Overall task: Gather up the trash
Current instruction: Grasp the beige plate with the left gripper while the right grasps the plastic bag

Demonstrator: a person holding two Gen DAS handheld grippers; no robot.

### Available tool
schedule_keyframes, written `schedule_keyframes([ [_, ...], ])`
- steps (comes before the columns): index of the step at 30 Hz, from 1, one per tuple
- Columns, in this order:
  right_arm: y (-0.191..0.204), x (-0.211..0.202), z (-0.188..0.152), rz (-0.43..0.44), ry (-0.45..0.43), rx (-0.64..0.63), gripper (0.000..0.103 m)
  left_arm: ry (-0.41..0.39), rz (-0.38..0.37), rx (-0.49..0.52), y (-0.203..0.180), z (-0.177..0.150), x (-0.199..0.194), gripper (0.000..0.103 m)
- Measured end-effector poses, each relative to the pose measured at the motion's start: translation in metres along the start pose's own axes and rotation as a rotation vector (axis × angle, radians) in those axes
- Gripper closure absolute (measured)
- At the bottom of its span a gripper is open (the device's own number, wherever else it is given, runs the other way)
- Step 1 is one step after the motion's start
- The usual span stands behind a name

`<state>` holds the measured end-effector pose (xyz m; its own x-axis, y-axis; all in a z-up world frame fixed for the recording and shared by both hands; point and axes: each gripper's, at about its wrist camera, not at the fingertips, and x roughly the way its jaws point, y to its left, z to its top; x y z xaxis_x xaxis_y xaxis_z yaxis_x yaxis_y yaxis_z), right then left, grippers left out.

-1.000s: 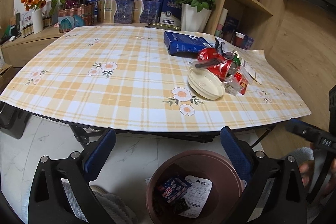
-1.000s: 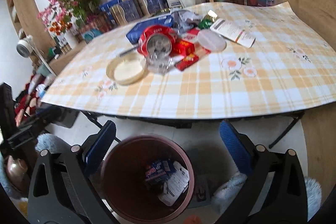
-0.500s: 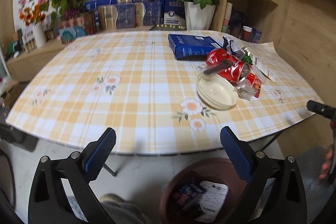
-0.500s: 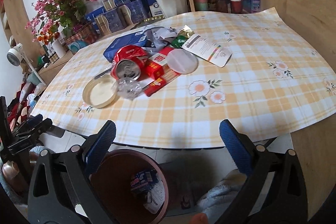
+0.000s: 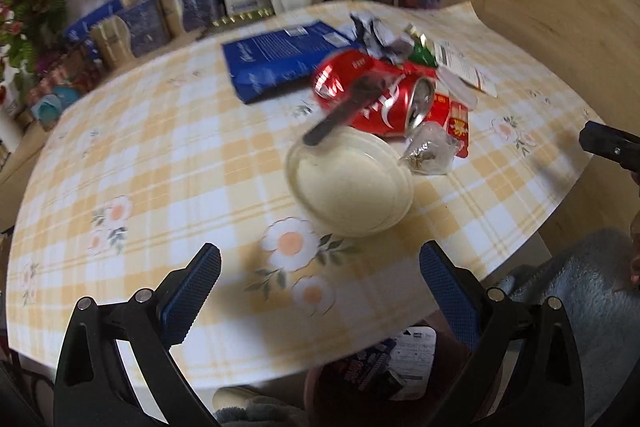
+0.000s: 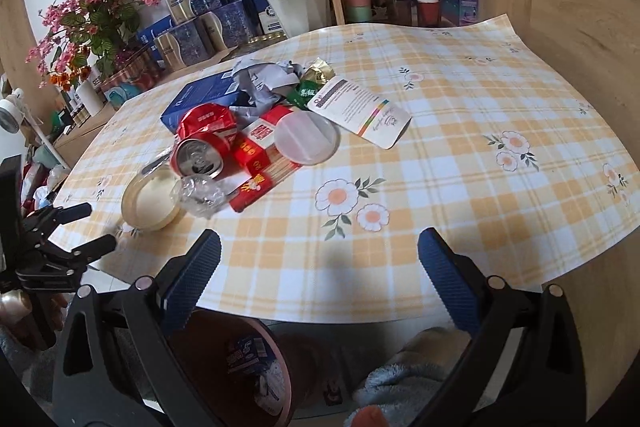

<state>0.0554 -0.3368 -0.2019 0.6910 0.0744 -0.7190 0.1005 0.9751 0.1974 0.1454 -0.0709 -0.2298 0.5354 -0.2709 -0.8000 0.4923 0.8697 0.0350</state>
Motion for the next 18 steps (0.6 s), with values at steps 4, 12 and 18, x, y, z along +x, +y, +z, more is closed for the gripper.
schedule_keyframes([
  [4,-0.002,0.006,-0.001,-0.002,0.028,-0.007,0.006,0.034,-0.01,0.038,-0.01,0.011,0.021,0.006],
  [12,-0.006,0.011,-0.006,0.011,0.053,0.002,0.006,0.066,0.045,0.102,-0.026,0.032,0.056,0.006],
  [18,0.003,0.015,-0.007,0.036,0.065,-0.049,0.006,0.099,-0.03,0.011,-0.011,0.038,0.063,0.021],
])
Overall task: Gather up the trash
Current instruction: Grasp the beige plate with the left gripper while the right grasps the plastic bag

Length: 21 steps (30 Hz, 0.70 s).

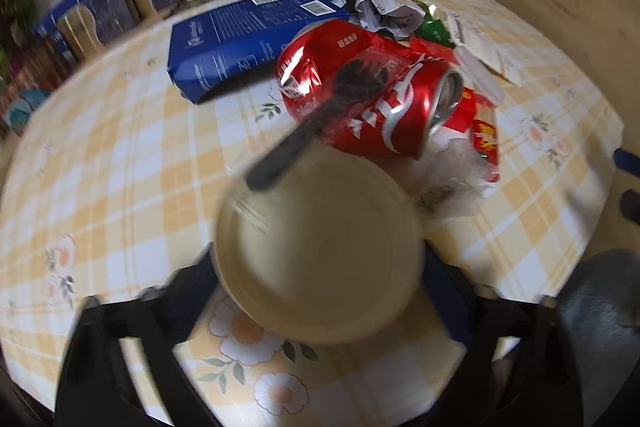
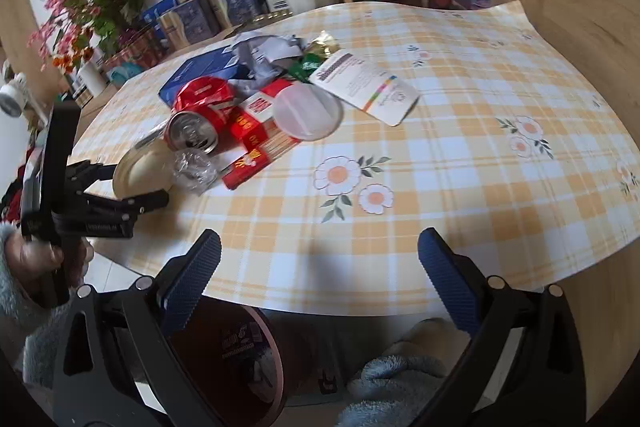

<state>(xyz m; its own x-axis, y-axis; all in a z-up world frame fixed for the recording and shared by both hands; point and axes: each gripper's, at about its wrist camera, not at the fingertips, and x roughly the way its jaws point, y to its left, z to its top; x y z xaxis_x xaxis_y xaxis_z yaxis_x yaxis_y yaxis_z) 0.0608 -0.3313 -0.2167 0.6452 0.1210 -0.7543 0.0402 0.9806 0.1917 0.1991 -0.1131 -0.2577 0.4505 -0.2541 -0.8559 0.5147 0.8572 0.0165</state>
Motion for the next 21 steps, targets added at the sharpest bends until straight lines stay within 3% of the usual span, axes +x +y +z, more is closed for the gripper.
schedule_keyframes([
  [8,0.042,0.019,0.013,0.07,0.025,-0.155,0.006,0.049,-0.011,0.018,0.014,-0.03,-0.024,0.022],
  [13,0.077,0.036,0.024,0.154,0.054,-0.215,0.006,0.061,-0.025,-0.069,0.042,-0.052,-0.045,0.022],
  [18,0.112,0.06,0.029,0.185,0.089,-0.281,0.014,-0.022,-0.034,-0.201,0.073,-0.064,-0.075,0.022],
  [21,0.12,0.078,0.034,0.216,0.12,-0.235,0.014,-0.072,-0.036,-0.274,0.088,-0.07,-0.089,0.022],
])
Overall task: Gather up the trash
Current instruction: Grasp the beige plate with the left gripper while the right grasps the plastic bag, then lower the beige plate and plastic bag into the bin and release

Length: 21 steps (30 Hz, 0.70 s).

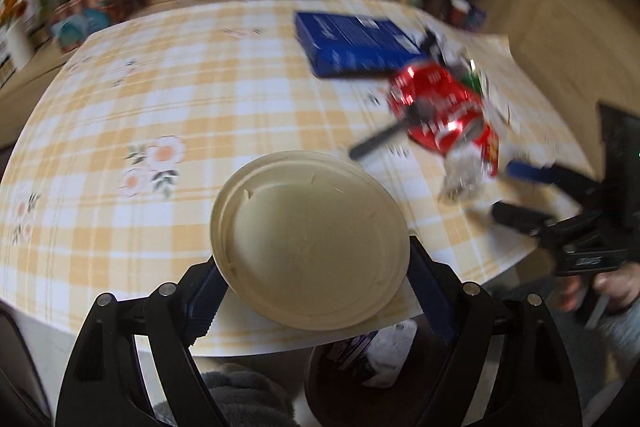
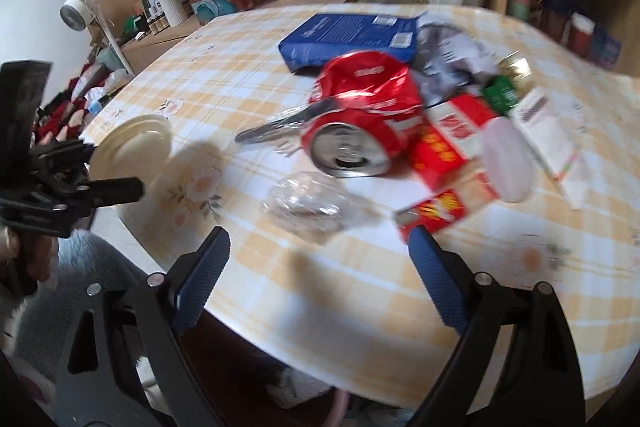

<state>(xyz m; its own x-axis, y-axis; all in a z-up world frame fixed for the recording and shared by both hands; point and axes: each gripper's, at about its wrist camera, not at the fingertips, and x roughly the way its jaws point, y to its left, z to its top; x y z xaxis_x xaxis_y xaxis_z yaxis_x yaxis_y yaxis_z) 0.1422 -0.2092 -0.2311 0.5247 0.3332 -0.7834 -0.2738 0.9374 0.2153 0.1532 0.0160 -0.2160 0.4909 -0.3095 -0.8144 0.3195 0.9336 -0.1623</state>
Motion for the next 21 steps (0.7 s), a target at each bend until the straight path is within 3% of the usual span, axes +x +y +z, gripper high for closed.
schedule_keyframes([
  [10,-0.002,0.026,0.013,0.012,0.004,0.1,0.023,-0.09,-0.054,-0.16,0.02,-0.018,-0.024,0.022],
  [15,0.009,0.034,0.013,-0.032,0.024,0.052,0.026,-0.106,-0.05,-0.145,0.017,-0.026,-0.028,0.022],
  [17,0.014,0.035,0.012,-0.055,0.033,0.015,0.041,-0.105,-0.052,-0.139,0.016,-0.029,-0.029,0.022],
  [21,0.018,0.029,0.01,-0.064,0.03,-0.001,0.05,-0.112,-0.063,-0.121,0.011,-0.033,-0.032,0.022],
])
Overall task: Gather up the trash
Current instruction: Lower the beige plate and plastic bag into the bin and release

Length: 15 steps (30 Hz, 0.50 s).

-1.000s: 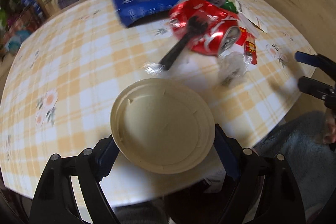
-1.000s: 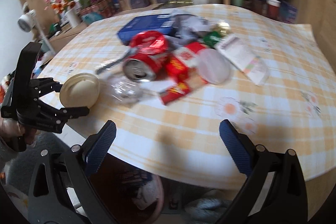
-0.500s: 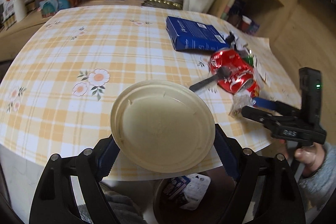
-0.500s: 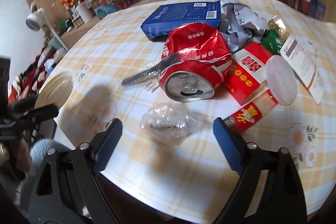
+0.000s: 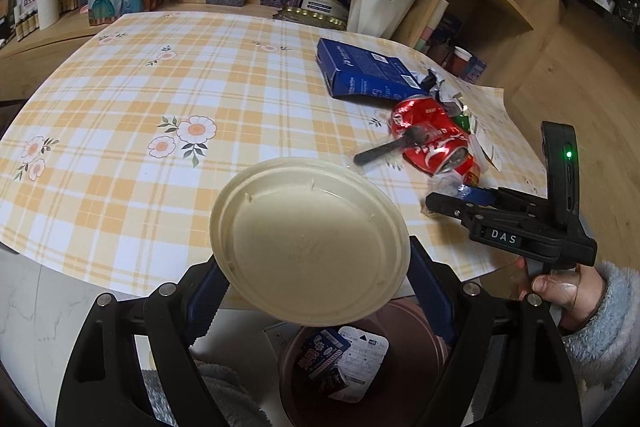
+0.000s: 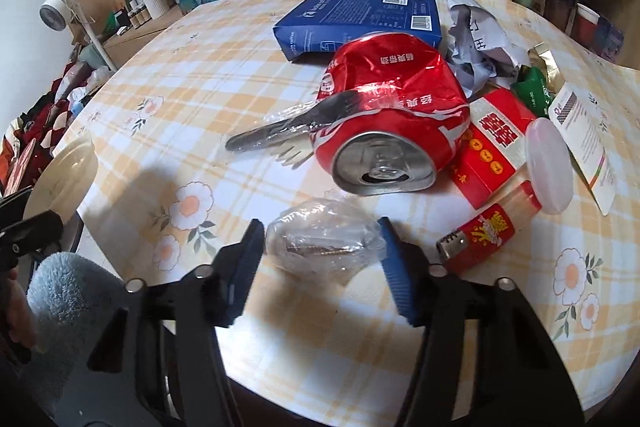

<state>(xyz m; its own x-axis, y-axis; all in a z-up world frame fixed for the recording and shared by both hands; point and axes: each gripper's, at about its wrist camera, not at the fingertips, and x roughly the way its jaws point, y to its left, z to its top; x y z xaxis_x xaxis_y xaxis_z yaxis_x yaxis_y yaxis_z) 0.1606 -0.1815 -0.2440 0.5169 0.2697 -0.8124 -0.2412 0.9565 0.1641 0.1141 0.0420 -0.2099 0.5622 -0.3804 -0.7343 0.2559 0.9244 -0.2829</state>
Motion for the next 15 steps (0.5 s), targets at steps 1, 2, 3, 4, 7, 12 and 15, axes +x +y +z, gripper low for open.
schedule_keyframes([
  [1,0.001,-0.004,-0.002,-0.005,-0.012,-0.005,0.051,-0.001,-0.003,0.005,-0.001,-0.001,-0.001,0.022],
  [2,0.002,-0.008,-0.004,-0.005,-0.021,-0.01,0.051,-0.004,-0.007,0.012,-0.004,-0.002,-0.002,0.022],
  [3,0.003,-0.012,-0.005,-0.003,-0.029,-0.014,0.052,-0.004,-0.009,0.017,-0.005,-0.002,-0.002,0.022],
  [4,0.004,-0.018,-0.007,-0.001,-0.039,-0.02,0.052,-0.005,-0.01,0.022,-0.007,-0.003,-0.003,0.022],
  [7,0.007,-0.037,-0.013,-0.003,-0.079,-0.036,0.053,-0.01,-0.03,0.04,-0.013,-0.006,-0.005,0.022],
  [12,0.007,-0.076,-0.024,0.017,-0.164,-0.035,0.053,-0.009,-0.048,0.085,-0.026,-0.013,-0.01,0.022],
  [15,0.008,-0.098,-0.037,0.026,-0.203,-0.035,0.053,0.004,-0.067,0.111,-0.036,-0.022,-0.011,0.022],
])
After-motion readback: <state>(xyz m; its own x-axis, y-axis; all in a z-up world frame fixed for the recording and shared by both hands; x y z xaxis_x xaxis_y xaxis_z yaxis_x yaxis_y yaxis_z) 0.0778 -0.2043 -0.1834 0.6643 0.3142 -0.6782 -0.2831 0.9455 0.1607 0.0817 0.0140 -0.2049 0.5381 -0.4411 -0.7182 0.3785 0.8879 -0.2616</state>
